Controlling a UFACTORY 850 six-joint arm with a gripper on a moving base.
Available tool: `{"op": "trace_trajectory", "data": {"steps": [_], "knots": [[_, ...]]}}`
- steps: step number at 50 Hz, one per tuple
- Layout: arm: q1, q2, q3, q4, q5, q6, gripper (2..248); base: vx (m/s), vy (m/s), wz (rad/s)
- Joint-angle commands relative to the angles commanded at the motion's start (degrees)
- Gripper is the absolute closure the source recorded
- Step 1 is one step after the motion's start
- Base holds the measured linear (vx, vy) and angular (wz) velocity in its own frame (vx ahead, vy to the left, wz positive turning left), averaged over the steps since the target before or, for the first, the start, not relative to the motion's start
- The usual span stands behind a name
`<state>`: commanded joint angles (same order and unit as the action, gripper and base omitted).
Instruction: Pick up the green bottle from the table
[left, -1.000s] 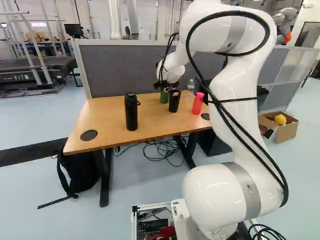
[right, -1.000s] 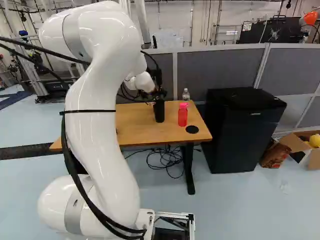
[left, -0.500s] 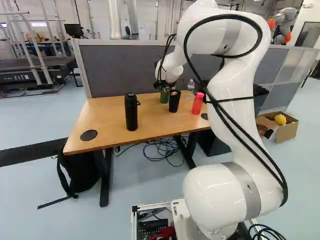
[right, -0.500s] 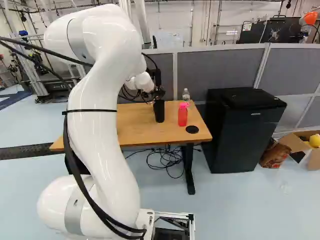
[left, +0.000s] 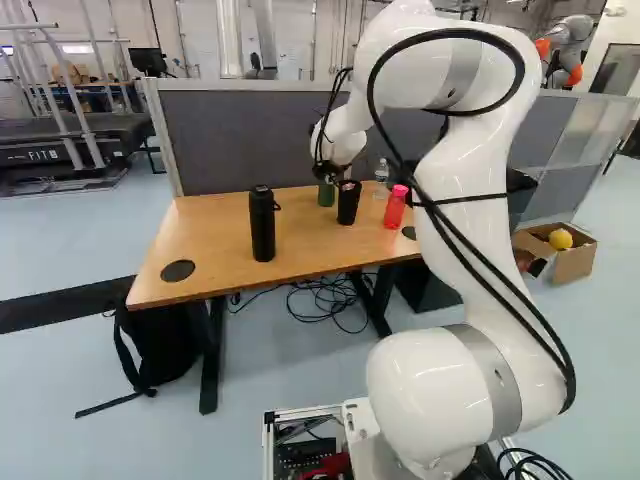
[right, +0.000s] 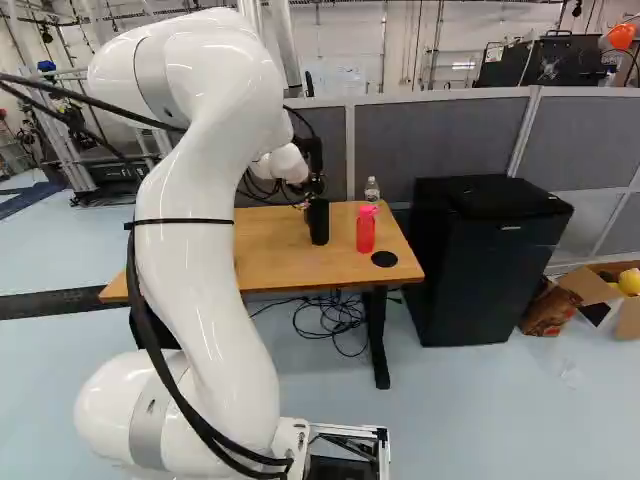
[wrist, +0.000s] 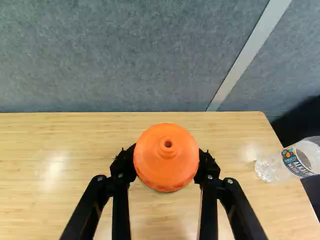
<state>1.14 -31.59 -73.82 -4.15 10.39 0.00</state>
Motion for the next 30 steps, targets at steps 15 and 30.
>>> {"op": "trace_trajectory", "data": {"steps": [15, 30], "knots": [[0.0, 0.8, 0.6, 0.0, 0.0, 0.0, 126, 0.0, 0.0, 0.0], [0.0, 1.4, 1.6, 0.0, 0.0, 0.0, 126, 0.0, 0.0, 0.0]]}}
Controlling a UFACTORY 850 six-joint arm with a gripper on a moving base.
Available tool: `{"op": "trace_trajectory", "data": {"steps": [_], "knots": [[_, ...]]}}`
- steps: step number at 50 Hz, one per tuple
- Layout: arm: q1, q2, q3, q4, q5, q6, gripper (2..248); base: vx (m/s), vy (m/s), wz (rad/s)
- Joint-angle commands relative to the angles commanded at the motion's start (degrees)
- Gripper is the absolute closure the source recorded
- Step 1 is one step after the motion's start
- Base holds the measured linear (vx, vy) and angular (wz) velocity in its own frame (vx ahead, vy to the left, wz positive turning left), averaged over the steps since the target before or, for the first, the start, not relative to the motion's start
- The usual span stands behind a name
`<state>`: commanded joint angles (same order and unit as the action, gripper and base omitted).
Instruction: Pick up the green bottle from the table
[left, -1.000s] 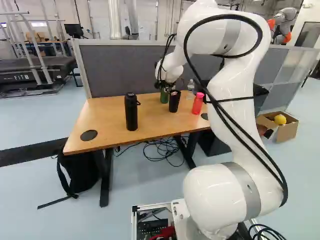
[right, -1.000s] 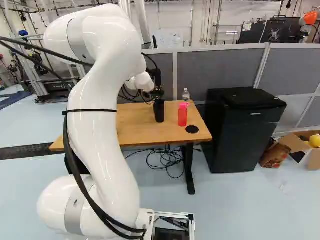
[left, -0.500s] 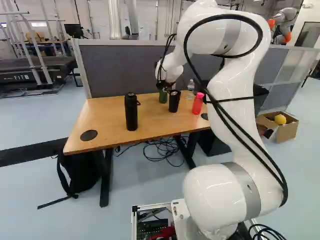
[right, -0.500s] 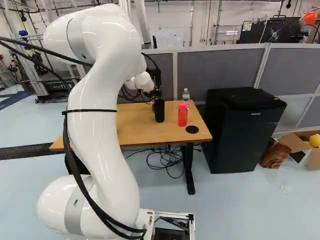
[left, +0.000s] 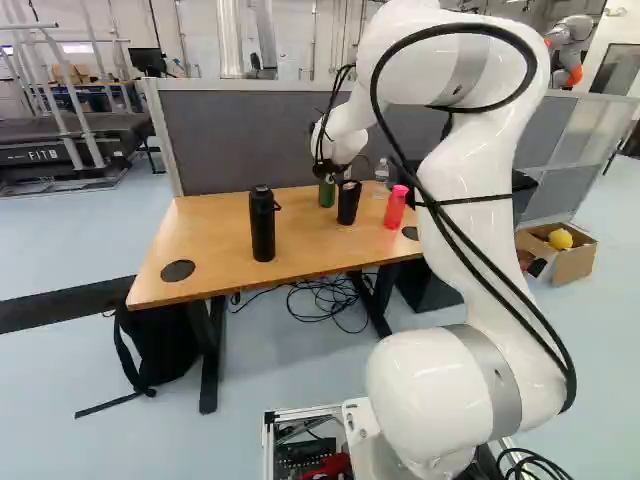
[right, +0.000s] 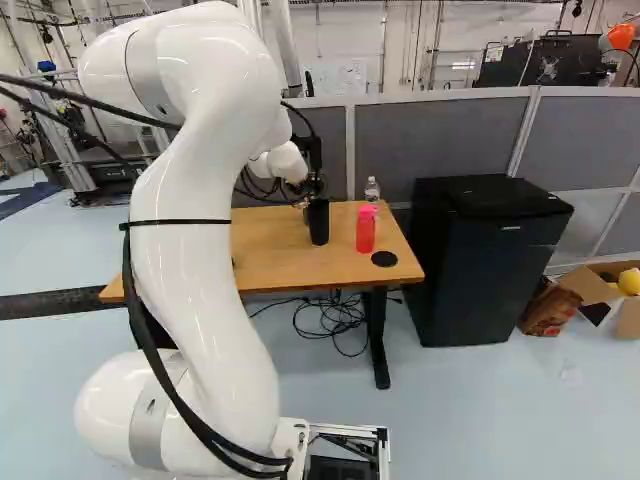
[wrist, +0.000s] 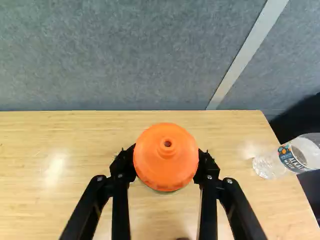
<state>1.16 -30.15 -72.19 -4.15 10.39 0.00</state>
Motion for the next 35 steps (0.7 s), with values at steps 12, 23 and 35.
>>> {"op": "trace_trajectory", "data": {"steps": [12, 23, 35], "knots": [[0.0, 0.0, 0.8, 0.0, 0.0, 0.0, 126, 0.0, 0.0, 0.0], [0.0, 1.6, 1.8, 0.0, 0.0, 0.0, 126, 0.0, 0.0, 0.0], [0.0, 3.7, 2.9, 0.0, 0.0, 0.0, 126, 0.0, 0.0, 0.0]]}}
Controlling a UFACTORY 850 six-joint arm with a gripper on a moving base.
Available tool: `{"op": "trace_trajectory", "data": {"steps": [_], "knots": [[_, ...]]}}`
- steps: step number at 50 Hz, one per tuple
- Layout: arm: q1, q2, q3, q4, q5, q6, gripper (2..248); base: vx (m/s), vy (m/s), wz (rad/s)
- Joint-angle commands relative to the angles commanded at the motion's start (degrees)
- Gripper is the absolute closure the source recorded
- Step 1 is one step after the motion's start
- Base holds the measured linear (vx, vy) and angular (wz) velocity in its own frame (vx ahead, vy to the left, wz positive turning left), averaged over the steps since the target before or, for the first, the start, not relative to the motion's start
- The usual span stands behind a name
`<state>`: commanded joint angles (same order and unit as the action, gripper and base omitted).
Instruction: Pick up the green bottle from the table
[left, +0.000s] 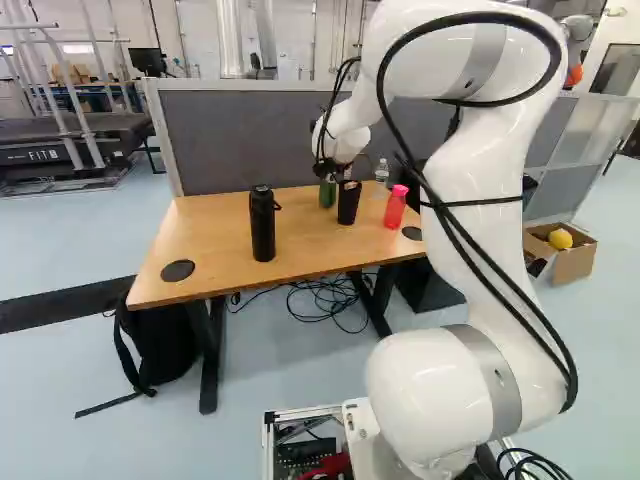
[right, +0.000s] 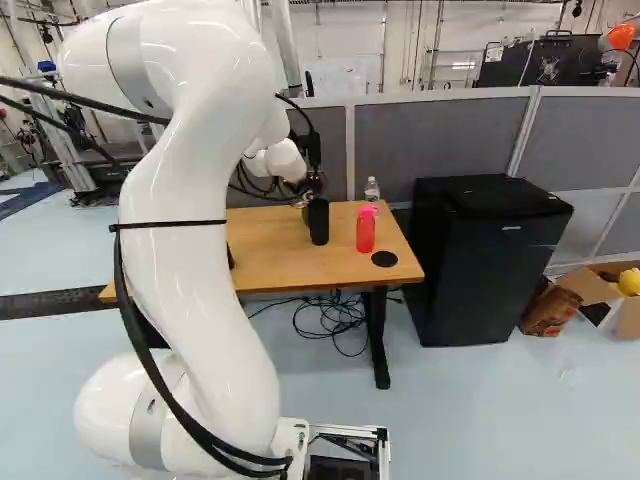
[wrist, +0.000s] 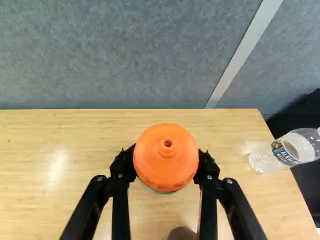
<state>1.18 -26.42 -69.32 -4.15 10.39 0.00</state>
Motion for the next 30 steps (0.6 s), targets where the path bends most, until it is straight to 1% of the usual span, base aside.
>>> {"op": "trace_trajectory", "data": {"steps": [11, 30], "knots": [[0.0, 1.6, 0.6, 0.0, 0.0, 0.0, 126, 0.0, 0.0, 0.0], [0.0, 1.8, 0.8, 0.0, 0.0, 0.0, 126, 0.0, 0.0, 0.0]]}}
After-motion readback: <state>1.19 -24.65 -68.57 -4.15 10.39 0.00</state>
